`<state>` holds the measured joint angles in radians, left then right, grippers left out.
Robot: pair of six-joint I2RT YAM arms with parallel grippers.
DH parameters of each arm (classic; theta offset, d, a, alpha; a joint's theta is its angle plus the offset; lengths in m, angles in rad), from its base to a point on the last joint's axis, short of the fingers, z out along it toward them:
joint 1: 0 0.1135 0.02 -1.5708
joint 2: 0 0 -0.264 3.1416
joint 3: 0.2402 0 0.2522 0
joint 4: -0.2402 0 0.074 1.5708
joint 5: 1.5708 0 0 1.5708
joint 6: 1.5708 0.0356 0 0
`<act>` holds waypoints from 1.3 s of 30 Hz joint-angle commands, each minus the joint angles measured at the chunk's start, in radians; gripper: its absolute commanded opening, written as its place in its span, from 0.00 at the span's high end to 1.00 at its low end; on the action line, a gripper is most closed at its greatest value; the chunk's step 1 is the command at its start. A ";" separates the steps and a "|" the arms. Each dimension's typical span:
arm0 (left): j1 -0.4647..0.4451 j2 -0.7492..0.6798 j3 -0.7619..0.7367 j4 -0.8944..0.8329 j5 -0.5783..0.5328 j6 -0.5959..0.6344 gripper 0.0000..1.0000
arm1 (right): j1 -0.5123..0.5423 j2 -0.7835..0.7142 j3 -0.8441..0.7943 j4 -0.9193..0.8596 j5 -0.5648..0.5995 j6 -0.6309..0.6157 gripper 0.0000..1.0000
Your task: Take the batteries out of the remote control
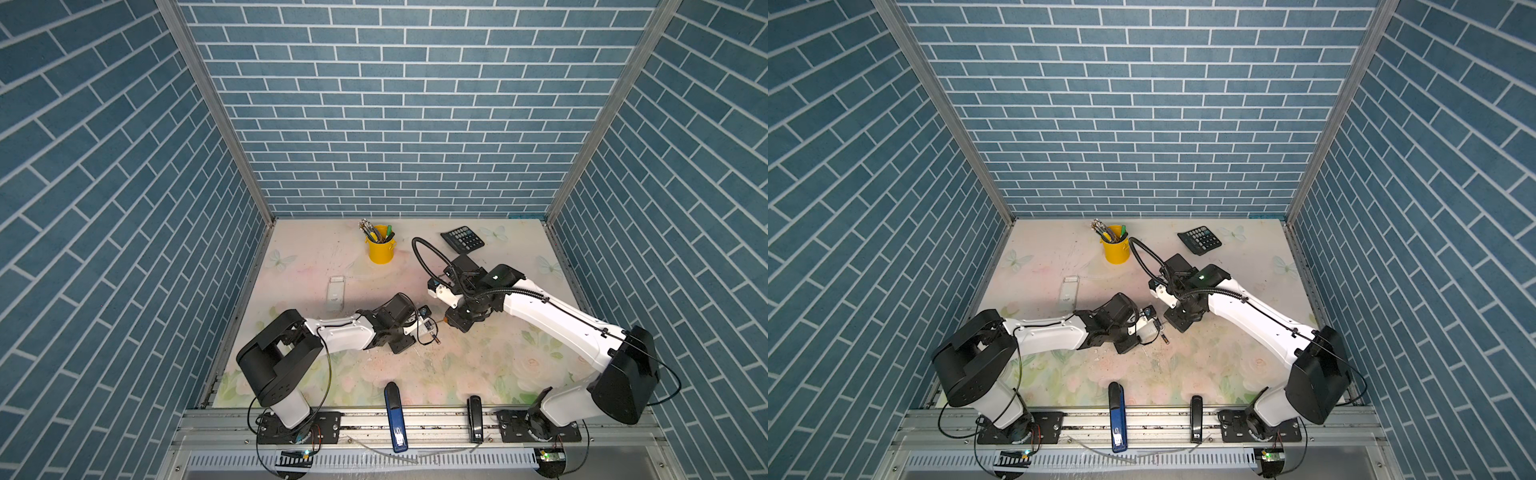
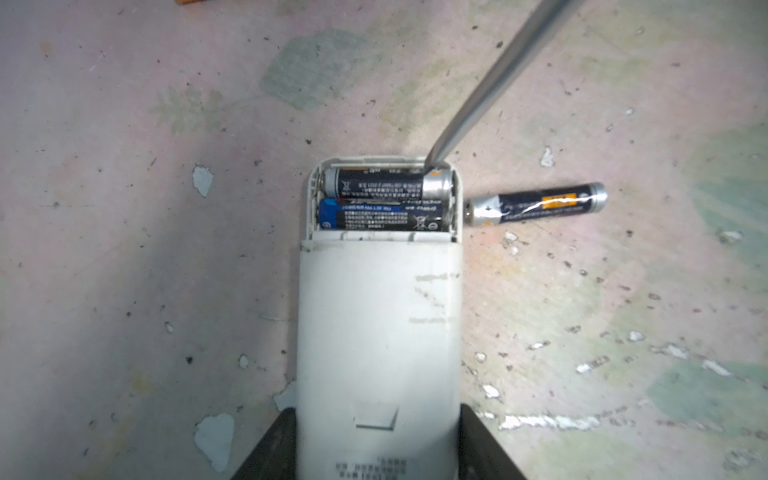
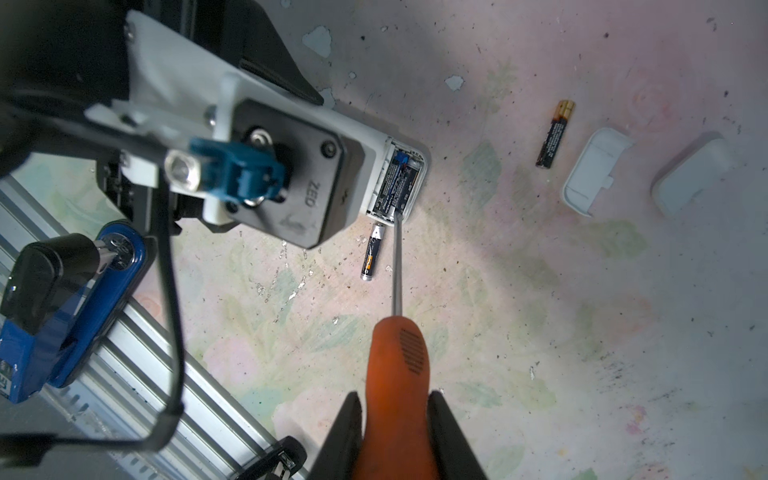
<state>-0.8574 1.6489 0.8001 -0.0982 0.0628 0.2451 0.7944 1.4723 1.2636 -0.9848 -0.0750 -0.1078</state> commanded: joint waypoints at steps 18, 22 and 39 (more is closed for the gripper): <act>-0.008 0.019 0.007 -0.022 -0.011 0.014 0.66 | 0.023 -0.003 0.016 -0.050 0.025 -0.072 1.00; -0.008 0.021 0.008 -0.023 -0.011 0.014 0.66 | 0.025 0.008 0.017 -0.039 0.016 -0.074 1.00; -0.008 0.020 0.005 -0.023 -0.007 0.014 0.67 | 0.026 0.036 0.009 -0.010 0.003 -0.067 1.00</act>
<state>-0.8581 1.6489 0.8001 -0.0978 0.0612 0.2474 0.8135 1.4956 1.2636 -1.0065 -0.0566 -0.1364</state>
